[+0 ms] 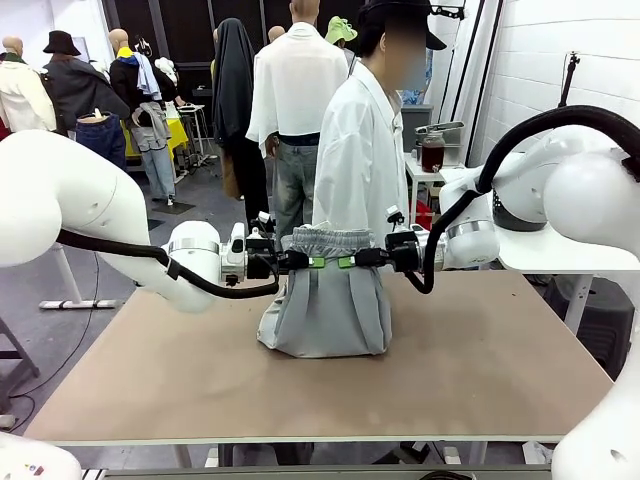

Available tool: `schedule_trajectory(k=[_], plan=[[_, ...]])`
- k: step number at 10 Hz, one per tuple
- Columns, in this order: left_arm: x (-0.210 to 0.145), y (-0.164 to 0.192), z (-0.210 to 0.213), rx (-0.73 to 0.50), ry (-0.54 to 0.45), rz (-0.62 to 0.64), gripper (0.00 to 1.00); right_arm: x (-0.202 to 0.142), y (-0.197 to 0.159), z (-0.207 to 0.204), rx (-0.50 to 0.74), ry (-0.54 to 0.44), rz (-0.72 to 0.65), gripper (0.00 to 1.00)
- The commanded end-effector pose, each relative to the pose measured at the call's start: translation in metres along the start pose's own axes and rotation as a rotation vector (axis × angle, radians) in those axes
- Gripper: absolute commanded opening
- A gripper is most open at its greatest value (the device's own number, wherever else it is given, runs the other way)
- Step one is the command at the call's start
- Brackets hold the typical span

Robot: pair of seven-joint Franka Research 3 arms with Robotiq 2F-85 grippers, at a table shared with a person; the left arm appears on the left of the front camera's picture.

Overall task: Fold the training pants.
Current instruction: Fold the Training pants in half.

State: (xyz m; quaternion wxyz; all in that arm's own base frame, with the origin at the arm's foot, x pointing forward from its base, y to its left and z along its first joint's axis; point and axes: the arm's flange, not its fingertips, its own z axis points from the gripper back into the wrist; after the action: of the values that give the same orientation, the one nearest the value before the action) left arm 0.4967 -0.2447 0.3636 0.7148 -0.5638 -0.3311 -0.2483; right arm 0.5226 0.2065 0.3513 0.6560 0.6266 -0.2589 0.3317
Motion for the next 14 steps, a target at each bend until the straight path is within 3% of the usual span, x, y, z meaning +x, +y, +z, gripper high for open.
schedule_trajectory(k=[1, 4, 5, 9, 14], plan=[[-0.002, 0.002, -0.003, -0.010, 0.002, 0.008, 0.00, -0.001, 0.002, 0.005, -0.001, -0.005, 0.005, 0.00], [-0.002, -0.002, -0.002, -0.005, 0.006, 0.001, 0.00, -0.001, 0.000, 0.000, 0.000, 0.001, 0.000, 0.00], [0.016, 0.006, -0.006, 0.017, 0.013, 0.014, 0.00, 0.012, -0.006, -0.002, -0.018, 0.018, -0.009, 0.00], [0.029, 0.059, -0.006, 0.064, 0.026, 0.158, 0.00, 0.016, -0.044, 0.002, -0.040, -0.007, -0.116, 0.00], [0.007, 0.079, -0.008, 0.134, 0.091, 0.351, 0.00, -0.004, -0.068, 0.010, -0.075, 0.002, -0.321, 0.00]])
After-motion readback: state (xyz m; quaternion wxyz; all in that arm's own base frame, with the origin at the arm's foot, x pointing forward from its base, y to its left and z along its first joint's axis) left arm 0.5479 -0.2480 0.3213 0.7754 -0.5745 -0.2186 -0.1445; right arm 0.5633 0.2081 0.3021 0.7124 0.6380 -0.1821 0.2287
